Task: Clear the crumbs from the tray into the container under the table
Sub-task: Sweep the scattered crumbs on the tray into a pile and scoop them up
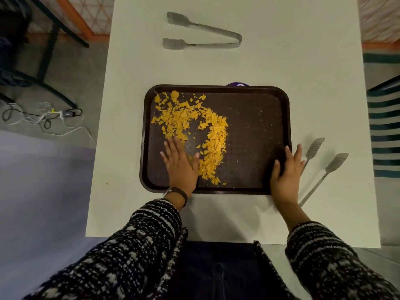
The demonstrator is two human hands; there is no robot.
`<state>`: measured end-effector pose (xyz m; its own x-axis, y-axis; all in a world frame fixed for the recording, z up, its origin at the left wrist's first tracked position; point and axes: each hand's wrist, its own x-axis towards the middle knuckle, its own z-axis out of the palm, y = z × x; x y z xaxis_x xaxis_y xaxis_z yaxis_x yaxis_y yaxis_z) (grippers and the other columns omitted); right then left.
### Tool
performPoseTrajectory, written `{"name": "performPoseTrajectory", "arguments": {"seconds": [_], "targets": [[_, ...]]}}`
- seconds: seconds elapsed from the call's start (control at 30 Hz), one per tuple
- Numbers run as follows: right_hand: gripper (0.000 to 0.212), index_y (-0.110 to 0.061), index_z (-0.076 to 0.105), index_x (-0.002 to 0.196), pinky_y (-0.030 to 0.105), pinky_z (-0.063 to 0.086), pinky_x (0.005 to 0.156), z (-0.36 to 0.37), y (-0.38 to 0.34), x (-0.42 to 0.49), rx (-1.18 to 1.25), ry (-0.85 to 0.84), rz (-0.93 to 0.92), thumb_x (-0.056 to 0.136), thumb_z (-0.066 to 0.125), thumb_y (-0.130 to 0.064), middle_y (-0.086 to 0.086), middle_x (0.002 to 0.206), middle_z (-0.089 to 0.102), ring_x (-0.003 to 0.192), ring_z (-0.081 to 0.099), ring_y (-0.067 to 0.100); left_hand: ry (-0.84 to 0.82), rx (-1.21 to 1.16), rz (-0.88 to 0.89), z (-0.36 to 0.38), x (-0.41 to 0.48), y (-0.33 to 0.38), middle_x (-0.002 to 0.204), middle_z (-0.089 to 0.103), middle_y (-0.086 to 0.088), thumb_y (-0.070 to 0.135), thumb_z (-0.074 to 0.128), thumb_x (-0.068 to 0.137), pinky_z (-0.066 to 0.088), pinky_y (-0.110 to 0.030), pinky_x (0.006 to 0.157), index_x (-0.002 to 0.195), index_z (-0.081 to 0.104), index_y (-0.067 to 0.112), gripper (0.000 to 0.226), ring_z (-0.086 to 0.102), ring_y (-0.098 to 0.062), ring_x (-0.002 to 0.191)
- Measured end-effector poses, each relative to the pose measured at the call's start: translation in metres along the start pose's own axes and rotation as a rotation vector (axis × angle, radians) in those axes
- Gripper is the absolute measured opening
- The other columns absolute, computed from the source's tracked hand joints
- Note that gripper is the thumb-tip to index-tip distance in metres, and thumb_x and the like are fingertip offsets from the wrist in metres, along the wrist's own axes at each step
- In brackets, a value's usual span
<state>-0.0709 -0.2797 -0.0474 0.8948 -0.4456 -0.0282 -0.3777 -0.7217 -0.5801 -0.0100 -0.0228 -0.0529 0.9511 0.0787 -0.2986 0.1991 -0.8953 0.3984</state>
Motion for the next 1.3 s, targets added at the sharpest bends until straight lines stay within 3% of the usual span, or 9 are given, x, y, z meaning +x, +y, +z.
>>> {"name": "performPoseTrajectory", "arguments": {"seconds": [0.2, 0.27, 0.43, 0.73, 0.83, 1.0, 1.17, 1.3], "targets": [[0.043, -0.004, 0.039, 0.139, 0.045, 0.007, 0.119, 0.003, -0.004, 0.002, -0.087, -0.018, -0.015, 0.096, 0.040, -0.009, 0.018, 0.153, 0.025, 0.144, 0.018, 0.031, -0.051, -0.177, 0.259, 0.000, -0.006, 0.014, 0.152, -0.022, 0.000, 0.049, 0.027, 0.095, -0.024, -0.024, 0.110, 0.147, -0.009, 0.013, 0.073, -0.024, -0.012, 0.139], [0.045, -0.004, 0.038, 0.139, 0.044, 0.007, 0.119, 0.003, -0.004, 0.003, -0.100, -0.026, -0.012, 0.095, 0.041, -0.011, 0.018, 0.153, 0.024, 0.144, 0.018, 0.031, 0.029, -0.207, 0.198, -0.008, 0.000, 0.002, 0.152, -0.019, 0.001, 0.048, 0.027, 0.095, -0.019, -0.029, 0.113, 0.148, -0.007, 0.015, 0.071, -0.023, -0.009, 0.139], [0.046, -0.005, 0.037, 0.140, 0.044, 0.007, 0.119, 0.004, -0.003, 0.002, -0.154, -0.044, -0.025, 0.095, 0.042, -0.014, 0.017, 0.154, 0.022, 0.144, 0.016, 0.030, 0.124, -0.129, -0.024, -0.022, 0.012, -0.037, 0.157, -0.002, -0.017, 0.041, 0.035, 0.096, -0.001, -0.045, 0.119, 0.147, 0.003, 0.003, 0.071, -0.004, -0.025, 0.146], [0.045, -0.005, 0.038, 0.140, 0.042, 0.009, 0.119, 0.004, -0.001, 0.000, -0.186, -0.040, -0.031, 0.096, 0.041, -0.017, 0.015, 0.155, 0.021, 0.145, 0.016, 0.029, 0.103, 0.087, 0.120, -0.006, 0.027, -0.021, 0.158, -0.001, -0.014, 0.049, 0.026, 0.095, -0.016, -0.049, 0.112, 0.148, 0.007, 0.009, 0.069, -0.005, -0.025, 0.146], [0.045, -0.007, 0.038, 0.140, 0.040, 0.009, 0.119, 0.006, -0.001, 0.000, -0.188, -0.028, -0.024, 0.097, 0.040, -0.018, 0.014, 0.155, 0.021, 0.144, 0.017, 0.029, 0.116, 0.009, 0.171, 0.000, 0.029, -0.002, 0.158, 0.002, -0.011, 0.048, 0.024, 0.095, -0.021, -0.045, 0.111, 0.148, 0.012, 0.012, 0.065, -0.002, -0.023, 0.146], [0.045, -0.007, 0.038, 0.140, 0.042, 0.011, 0.119, 0.006, 0.000, 0.000, -0.184, -0.029, -0.012, 0.097, 0.040, -0.018, 0.013, 0.156, 0.021, 0.144, 0.017, 0.027, 0.092, -0.313, 0.228, 0.003, 0.027, 0.044, 0.158, 0.007, -0.007, 0.045, 0.021, 0.095, -0.024, -0.023, 0.111, 0.148, 0.017, 0.015, 0.061, -0.005, -0.013, 0.143], [0.044, -0.008, 0.038, 0.140, 0.042, 0.011, 0.119, 0.006, -0.001, 0.001, -0.174, -0.032, -0.011, 0.097, 0.040, -0.018, 0.012, 0.156, 0.022, 0.145, 0.017, 0.026, 0.144, -0.453, 0.107, -0.021, 0.052, 0.023, 0.158, 0.007, -0.005, 0.040, 0.031, 0.097, 0.001, -0.045, 0.118, 0.148, 0.014, 0.018, 0.058, -0.005, -0.014, 0.142], [0.044, -0.008, 0.037, 0.140, 0.042, 0.011, 0.119, 0.005, -0.001, 0.000, -0.171, -0.033, -0.006, 0.097, 0.040, -0.017, 0.012, 0.155, 0.022, 0.145, 0.017, 0.026, 0.074, -0.334, 0.010, -0.043, 0.081, -0.019, 0.158, -0.003, -0.010, 0.042, 0.033, 0.096, -0.002, -0.042, 0.118, 0.149, 0.004, 0.012, 0.067, -0.006, -0.027, 0.145]]}}
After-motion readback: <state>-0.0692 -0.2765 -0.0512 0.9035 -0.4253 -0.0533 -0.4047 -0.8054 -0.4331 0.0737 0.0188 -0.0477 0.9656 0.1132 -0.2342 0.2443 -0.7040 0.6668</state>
